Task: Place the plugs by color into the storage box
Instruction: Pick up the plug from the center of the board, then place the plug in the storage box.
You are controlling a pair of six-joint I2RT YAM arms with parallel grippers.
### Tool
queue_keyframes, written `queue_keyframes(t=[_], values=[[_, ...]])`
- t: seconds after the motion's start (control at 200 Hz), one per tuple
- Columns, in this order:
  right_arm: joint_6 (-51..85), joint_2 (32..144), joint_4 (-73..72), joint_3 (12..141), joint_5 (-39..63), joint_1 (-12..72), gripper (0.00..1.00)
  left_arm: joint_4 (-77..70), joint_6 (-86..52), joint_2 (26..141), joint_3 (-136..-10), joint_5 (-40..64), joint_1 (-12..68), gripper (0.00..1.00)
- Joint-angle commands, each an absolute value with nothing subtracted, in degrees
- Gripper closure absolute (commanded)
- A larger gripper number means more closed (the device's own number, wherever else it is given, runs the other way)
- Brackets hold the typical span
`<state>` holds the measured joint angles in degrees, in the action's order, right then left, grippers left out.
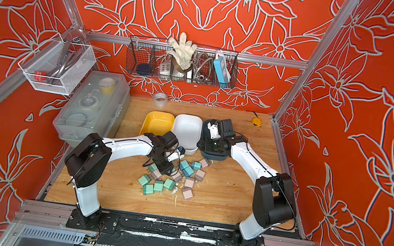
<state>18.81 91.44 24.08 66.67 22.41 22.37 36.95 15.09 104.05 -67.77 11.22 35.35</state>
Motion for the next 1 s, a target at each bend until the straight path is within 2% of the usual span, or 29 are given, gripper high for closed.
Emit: queue_keyframes(t=[0.0,0.23,0.44,0.611,0.781,0.996], values=[[19.32,89.93,25.21,66.44,22.50,21.85,0.27,39.28,15.04,98.17,-66.76,12.12,35.68,0.74],[20.74,88.73,24.55,66.29,23.13,21.91,0.27,38.11,13.94,91.23,-67.12,13.82,35.50,0.76],[20.94,87.94,23.98,64.77,19.76,21.88,0.27,34.28,11.00,92.71,-71.85,16.50,31.54,0.80],[20.22,86.40,25.47,63.88,15.33,21.88,0.26,33.34,10.63,100.05,-80.78,16.29,29.59,0.81],[19.69,84.73,27.20,62.78,10.60,21.84,0.25,35.48,8.80,112.74,-96.19,13.55,27.57,0.83],[19.28,84.52,28.04,62.92,7.95,21.88,0.25,34.86,8.70,124.82,-108.67,12.89,27.04,0.77]])
